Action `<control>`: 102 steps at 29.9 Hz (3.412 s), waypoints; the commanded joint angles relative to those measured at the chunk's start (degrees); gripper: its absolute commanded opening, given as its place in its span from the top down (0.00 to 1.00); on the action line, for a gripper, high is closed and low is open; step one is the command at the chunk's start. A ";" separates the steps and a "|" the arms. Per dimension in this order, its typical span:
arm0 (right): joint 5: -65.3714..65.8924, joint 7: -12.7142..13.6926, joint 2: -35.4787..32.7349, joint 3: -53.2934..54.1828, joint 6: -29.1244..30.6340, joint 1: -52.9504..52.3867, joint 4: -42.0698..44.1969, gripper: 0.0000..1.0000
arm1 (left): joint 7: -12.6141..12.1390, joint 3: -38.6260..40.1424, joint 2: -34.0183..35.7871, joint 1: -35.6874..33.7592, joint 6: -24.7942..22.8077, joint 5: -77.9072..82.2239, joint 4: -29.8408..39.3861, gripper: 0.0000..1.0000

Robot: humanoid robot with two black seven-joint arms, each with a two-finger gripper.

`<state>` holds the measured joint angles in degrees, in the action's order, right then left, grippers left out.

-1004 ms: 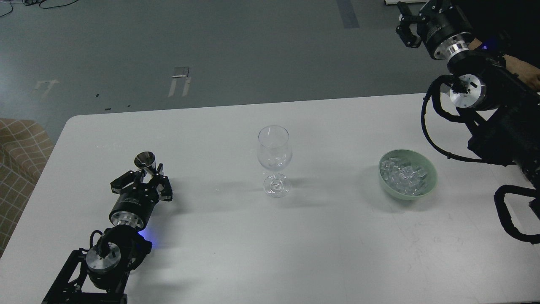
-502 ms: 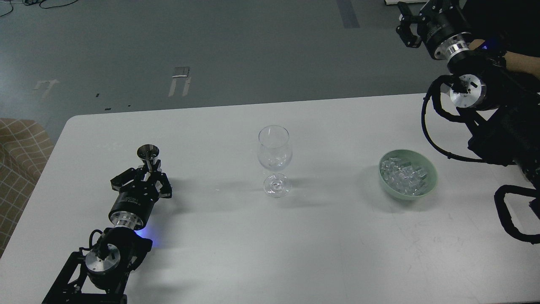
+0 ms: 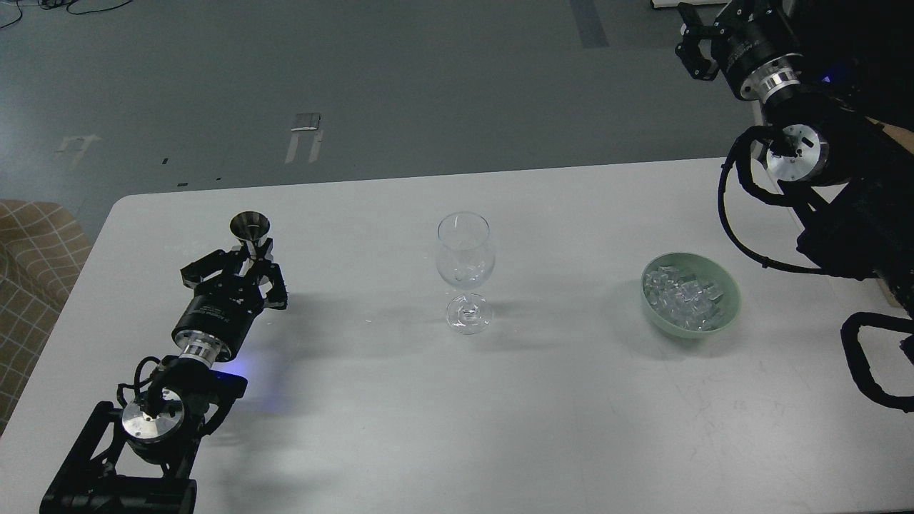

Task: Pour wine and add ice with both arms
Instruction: 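Carry the jigger with the left gripper up to the wine glass rim, then tilt the jigger over the wine glass with the left gripper to pour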

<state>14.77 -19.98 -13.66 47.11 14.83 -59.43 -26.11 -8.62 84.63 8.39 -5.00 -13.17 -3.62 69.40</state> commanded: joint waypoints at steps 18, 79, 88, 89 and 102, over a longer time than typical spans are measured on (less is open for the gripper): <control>0.00 0.64 0.30 -0.09 -1.03 0.01 -0.17 0.00 | -5.70 -10.01 3.74 -2.47 8.78 0.46 13.48 1.00; -0.09 0.55 0.39 0.18 -1.30 0.54 -0.88 0.00 | -8.43 -21.18 1.72 -13.54 16.42 19.79 16.47 0.99; -0.09 0.55 0.30 0.18 -1.30 0.54 -0.88 0.00 | -8.43 -21.18 1.63 -13.54 15.98 25.24 16.91 0.99; -0.09 0.55 0.39 0.18 -1.30 0.45 -0.88 0.00 | -8.43 -21.18 1.72 -13.54 15.98 25.24 16.91 0.99; -0.09 0.55 0.30 0.18 -1.38 0.45 -0.88 0.00 | -8.43 -22.23 1.63 -13.54 16.25 28.49 19.54 0.99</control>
<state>14.68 -19.42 -13.35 47.29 13.51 -58.98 -26.98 -17.15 62.68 10.03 -18.50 2.98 24.65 88.87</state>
